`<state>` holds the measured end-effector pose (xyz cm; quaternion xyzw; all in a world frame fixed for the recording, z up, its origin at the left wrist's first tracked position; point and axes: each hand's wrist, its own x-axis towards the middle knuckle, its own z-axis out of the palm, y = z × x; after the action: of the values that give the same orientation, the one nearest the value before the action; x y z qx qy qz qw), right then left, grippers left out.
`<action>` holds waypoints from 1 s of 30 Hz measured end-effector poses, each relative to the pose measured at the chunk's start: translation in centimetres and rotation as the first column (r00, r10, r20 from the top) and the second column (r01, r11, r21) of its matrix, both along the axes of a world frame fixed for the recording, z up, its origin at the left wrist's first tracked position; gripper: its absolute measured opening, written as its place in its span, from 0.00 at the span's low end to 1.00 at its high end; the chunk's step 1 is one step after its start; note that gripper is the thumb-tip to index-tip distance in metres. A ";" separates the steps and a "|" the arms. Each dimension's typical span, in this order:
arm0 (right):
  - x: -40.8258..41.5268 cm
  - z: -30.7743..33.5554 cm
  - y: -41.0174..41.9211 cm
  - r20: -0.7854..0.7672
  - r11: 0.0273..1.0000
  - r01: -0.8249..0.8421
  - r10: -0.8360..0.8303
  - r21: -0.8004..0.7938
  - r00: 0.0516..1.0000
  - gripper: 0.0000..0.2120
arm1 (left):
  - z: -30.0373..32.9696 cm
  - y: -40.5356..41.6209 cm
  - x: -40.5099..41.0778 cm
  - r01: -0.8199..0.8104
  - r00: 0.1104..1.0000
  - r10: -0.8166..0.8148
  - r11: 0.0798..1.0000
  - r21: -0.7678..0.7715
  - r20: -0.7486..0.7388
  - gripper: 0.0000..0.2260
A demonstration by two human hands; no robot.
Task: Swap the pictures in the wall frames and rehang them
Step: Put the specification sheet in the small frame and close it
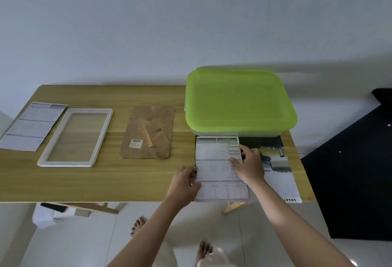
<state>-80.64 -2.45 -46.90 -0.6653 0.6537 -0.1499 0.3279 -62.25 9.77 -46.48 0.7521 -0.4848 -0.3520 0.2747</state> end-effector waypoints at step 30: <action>31.1 3.7 5.0 0.171 0.960 -0.055 0.105 -0.274 0.980 0.14 | 4.1 4.9 29.9 -0.352 0.936 0.344 0.921 -0.166 -0.073 0.12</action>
<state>-49.50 2.51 -43.22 -0.7129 0.5666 -0.2845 0.2996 -32.35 14.69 -42.34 0.7912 -0.3667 -0.2694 0.4085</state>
